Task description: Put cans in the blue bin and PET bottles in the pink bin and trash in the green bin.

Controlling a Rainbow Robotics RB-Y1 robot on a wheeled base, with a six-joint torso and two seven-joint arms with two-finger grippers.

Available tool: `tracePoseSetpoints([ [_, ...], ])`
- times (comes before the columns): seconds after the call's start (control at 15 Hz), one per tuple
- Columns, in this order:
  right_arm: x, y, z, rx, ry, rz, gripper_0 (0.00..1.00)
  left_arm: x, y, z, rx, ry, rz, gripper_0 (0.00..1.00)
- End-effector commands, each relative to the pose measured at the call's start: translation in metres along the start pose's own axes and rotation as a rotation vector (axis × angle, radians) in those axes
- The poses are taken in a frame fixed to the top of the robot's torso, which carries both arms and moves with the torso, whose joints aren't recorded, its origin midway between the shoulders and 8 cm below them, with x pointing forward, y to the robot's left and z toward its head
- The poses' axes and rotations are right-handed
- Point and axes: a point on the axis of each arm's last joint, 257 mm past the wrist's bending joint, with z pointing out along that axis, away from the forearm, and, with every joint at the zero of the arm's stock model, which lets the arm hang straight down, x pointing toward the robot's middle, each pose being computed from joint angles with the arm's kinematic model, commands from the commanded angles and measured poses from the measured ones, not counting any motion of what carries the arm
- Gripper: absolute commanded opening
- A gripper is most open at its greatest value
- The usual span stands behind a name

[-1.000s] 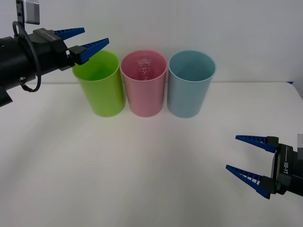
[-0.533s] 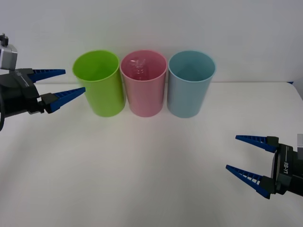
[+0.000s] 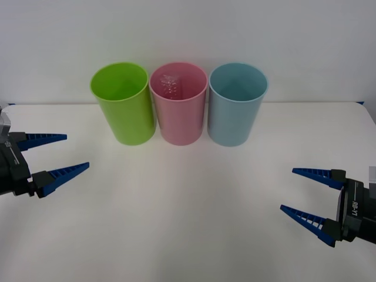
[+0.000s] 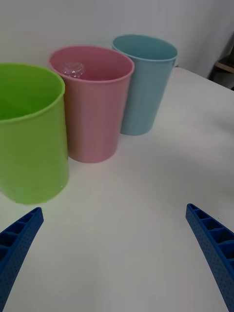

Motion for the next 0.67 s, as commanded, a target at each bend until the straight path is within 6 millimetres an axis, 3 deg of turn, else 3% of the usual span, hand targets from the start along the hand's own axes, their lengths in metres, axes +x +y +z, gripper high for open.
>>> tracePoseSetpoints([
  [0.07, 0.0, 0.0, 0.0, 0.0, 0.0, 0.0, 0.98, 0.033, -0.012, -0.01, -0.028, 0.044, 0.007, 1.0],
  [0.33, 0.0, 0.0, 0.0, 0.0, 0.0, 0.0, 0.99, 0.069, -0.031, -0.022, -0.061, 0.053, 0.008, 1.0],
  [0.67, 0.0, 0.0, 0.0, 0.0, 0.0, 0.0, 0.98, 0.095, -0.046, -0.028, -0.102, 0.075, -0.022, 1.0],
])
